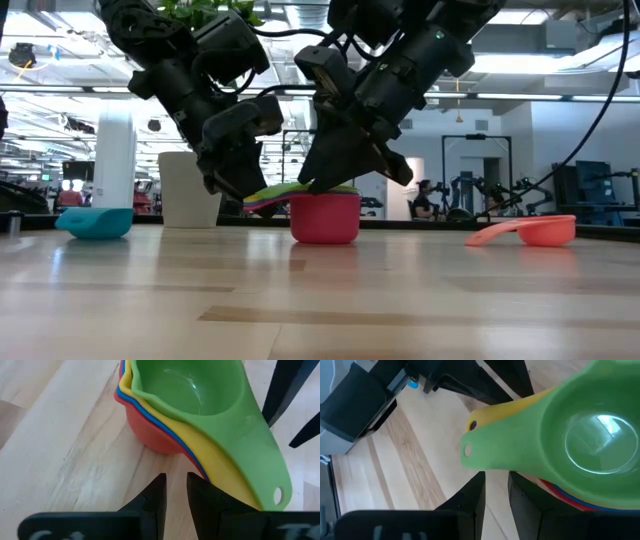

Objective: Nest measuring cups in basket
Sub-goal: Adjust the stacked measuring cups, then stack the light blue measuring cup on the green measuring cup

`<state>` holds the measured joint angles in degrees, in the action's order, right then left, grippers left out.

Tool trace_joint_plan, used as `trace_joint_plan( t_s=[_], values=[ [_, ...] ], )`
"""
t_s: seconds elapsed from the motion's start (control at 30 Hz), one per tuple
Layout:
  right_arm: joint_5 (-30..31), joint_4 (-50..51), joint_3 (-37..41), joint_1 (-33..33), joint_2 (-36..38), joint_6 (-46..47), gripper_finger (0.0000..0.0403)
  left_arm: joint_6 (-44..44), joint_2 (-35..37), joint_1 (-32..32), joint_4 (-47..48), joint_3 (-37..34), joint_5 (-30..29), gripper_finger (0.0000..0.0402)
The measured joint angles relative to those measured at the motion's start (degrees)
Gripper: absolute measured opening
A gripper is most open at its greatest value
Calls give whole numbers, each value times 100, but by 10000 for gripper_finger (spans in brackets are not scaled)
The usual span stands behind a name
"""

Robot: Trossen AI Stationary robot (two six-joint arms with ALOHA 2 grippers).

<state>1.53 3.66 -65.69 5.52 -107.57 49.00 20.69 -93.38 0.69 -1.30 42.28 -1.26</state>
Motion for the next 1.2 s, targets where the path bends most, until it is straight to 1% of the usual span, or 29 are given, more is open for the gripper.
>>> trace_joint_plan(
  t_s=[0.2,0.33,0.47,0.8,0.9,0.97,1.1,1.2],
  values=[
    [-5,-38,0,-4,0,-3,108,-54,0,0,-197,2,171,63],
    [-57,-116,0,-4,0,-31,108,-116,0,0,-232,2,78,63],
    [-284,-96,0,41,0,-191,108,-143,0,0,-185,2,53,63],
    [-309,-67,0,234,1,-301,108,-146,20,0,-69,2,47,63],
    [-305,77,6,275,126,-392,108,-119,227,-2,310,2,-162,62],
    [-292,172,3,269,301,-608,108,53,492,-7,823,2,-540,57],
    [-9,647,4,11,867,-1188,108,763,1180,-211,1948,2,-1403,40],
    [297,882,0,-264,1378,-1633,108,1481,1627,-492,2758,4,-1614,29]
  ],
)
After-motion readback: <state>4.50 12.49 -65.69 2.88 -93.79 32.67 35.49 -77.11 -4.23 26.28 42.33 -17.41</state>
